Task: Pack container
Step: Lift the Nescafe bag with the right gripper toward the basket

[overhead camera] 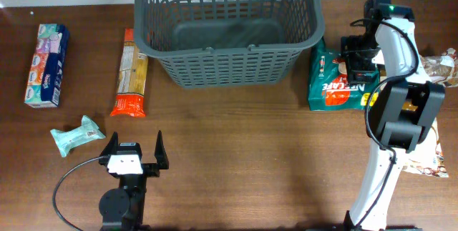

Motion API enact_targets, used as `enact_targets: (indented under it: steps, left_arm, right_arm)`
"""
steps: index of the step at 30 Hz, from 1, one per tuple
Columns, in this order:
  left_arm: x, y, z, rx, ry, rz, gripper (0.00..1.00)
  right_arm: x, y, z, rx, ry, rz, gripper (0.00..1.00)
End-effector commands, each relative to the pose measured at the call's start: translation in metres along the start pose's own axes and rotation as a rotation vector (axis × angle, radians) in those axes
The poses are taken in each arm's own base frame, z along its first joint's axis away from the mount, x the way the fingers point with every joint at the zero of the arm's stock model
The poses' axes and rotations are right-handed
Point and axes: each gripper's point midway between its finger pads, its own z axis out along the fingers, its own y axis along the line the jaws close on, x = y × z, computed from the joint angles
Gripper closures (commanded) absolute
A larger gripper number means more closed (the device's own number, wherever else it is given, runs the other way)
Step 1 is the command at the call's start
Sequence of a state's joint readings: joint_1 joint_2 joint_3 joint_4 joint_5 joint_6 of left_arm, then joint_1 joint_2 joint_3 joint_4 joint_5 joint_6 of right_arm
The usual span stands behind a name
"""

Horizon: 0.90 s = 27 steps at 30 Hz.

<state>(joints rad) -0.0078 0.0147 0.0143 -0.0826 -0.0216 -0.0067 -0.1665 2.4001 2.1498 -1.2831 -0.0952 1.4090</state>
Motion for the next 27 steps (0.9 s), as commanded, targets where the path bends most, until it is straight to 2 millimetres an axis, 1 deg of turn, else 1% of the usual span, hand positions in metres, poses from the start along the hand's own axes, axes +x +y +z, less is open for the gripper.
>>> enact_targets:
  steps: [1,2,3,5,6,7,8,13,21,24,27]
  left_arm:
    - [0.001,-0.002,0.000,0.010,-0.003,0.015,0.01]
    - [0.001,-0.002,0.000,0.010,-0.003,0.015,0.01]
    - [0.001,-0.002,0.000,0.010,-0.003,0.015,0.01]
    - [0.001,-0.002,0.000,0.010,-0.003,0.015,0.01]
    - [0.001,-0.002,0.000,0.010,-0.003,0.015,0.01]
    - [0.001,-0.002,0.000,0.010,-0.003,0.015,0.01]
    - [0.001,-0.002,0.000,0.010,-0.003,0.015,0.01]
    - [0.001,-0.002,0.000,0.010,-0.003,0.015,0.01]
    - [0.001,-0.002,0.000,0.010,-0.003,0.015,0.01]
    - [0.001,-0.002,0.000,0.010,-0.003,0.015,0.01]
    - [0.001,-0.002,0.000,0.010,-0.003,0.015,0.01]
  right_arm:
    - [0.007,-0.007,0.023,0.062,0.011,-0.017,0.01]
    - [0.007,-0.007,0.023,0.062,0.008,-0.017,0.03]
    - [0.007,-0.007,0.023,0.062,0.008,-0.017,0.08]
    - [0.007,-0.007,0.023,0.062,0.008,-0.017,0.32]
    - [0.007,-0.007,0.023,0.062,0.008,-0.017,0.64]
    - [0.007,-0.007,0.023,0.062,0.009,-0.017,0.82]
    - [0.007,-0.007,0.023,0.062,0.010,-0.017,0.96]
    - [0.008,-0.009,0.023,0.066,0.013,-0.017,0.96]
    - [0.011,-0.016,0.022,0.095,0.034,-0.028,0.96]
    - [0.011,-0.013,0.019,0.082,0.034,-0.083,0.96]
    - [0.008,-0.002,0.008,0.040,0.013,-0.145,0.96]
